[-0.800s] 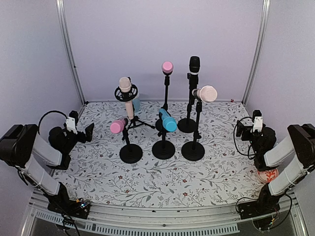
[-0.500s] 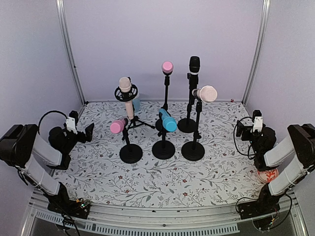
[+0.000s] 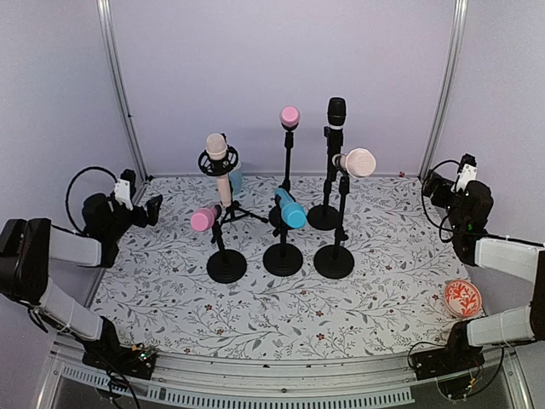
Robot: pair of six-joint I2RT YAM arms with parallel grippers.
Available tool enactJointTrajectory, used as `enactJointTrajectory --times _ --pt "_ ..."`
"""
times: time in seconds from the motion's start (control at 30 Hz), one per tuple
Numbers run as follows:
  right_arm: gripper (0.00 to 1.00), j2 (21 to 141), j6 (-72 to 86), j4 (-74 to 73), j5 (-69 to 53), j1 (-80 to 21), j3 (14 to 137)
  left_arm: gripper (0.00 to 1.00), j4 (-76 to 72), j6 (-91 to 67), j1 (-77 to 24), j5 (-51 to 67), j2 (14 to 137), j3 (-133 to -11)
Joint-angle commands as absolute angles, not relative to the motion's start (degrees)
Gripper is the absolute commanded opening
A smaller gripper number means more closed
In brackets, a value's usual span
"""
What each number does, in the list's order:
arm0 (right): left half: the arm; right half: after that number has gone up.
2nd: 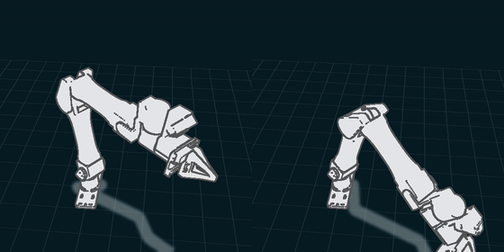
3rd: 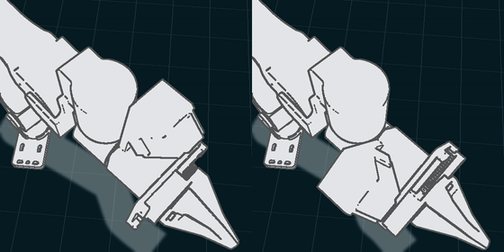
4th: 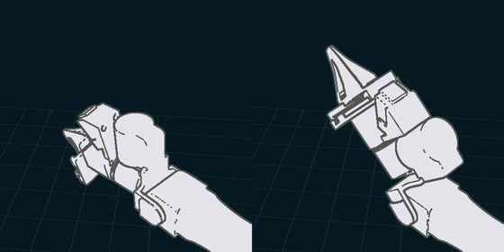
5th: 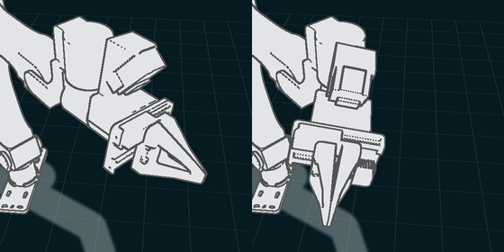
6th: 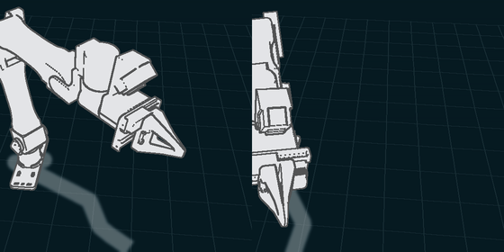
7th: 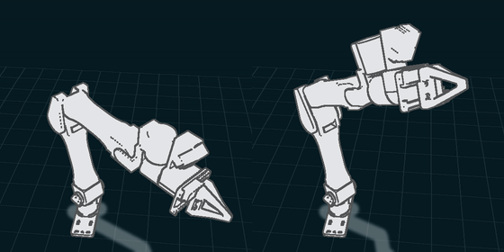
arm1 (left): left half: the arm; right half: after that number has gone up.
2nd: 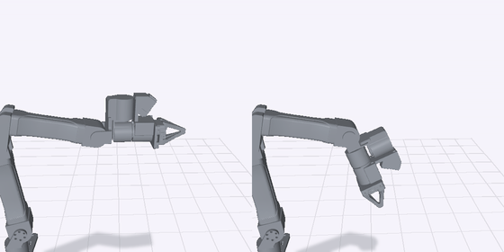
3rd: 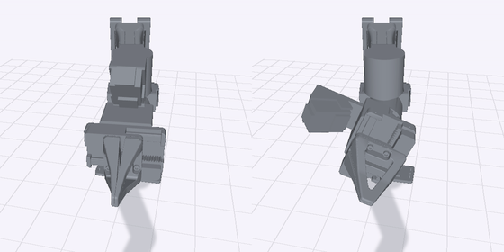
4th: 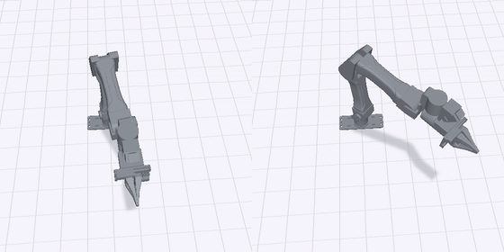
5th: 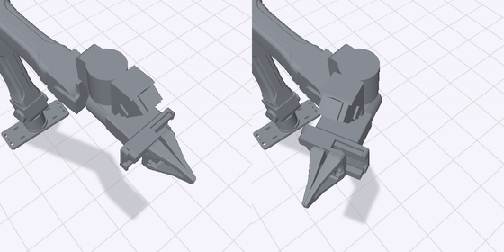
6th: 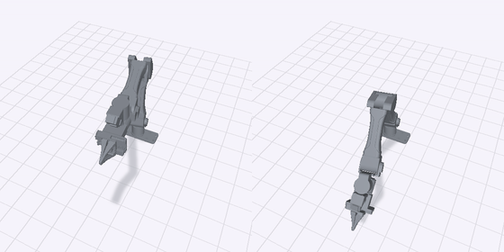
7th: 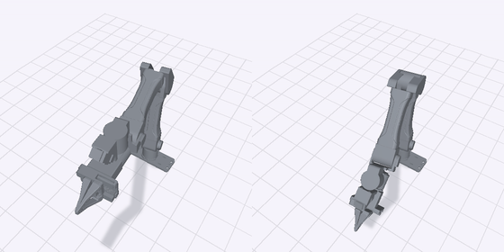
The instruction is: Remove the microphone from the stand
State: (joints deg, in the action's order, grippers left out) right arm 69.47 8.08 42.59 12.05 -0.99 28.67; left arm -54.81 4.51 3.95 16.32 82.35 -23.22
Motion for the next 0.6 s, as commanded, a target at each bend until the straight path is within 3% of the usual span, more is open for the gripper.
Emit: enactJointTrajectory --times 0.0,0.1,0.27,0.57 --pt "0.99 63.89 20.47 25.97 11.10 -0.76 32.64 0.99 -21.69 8.17 4.56 19.12 80.86 -37.25" --pt "0.99 60.02 21.72 25.92 2.03 -0.73 32.01 0.99 -6.40 11.27 4.66 24.24 80.88 -44.48" --pt "0.99 57.37 20.07 21.21 -11.63 -1.01 34.10 0.99 6.23 13.72 4.90 29.49 76.55 -49.90" --pt "0.99 48.62 6.67 10.07 -9.54 -12.90 35.69 0.99 21.47 18.63 4.80 37.22 70.69 -57.37"
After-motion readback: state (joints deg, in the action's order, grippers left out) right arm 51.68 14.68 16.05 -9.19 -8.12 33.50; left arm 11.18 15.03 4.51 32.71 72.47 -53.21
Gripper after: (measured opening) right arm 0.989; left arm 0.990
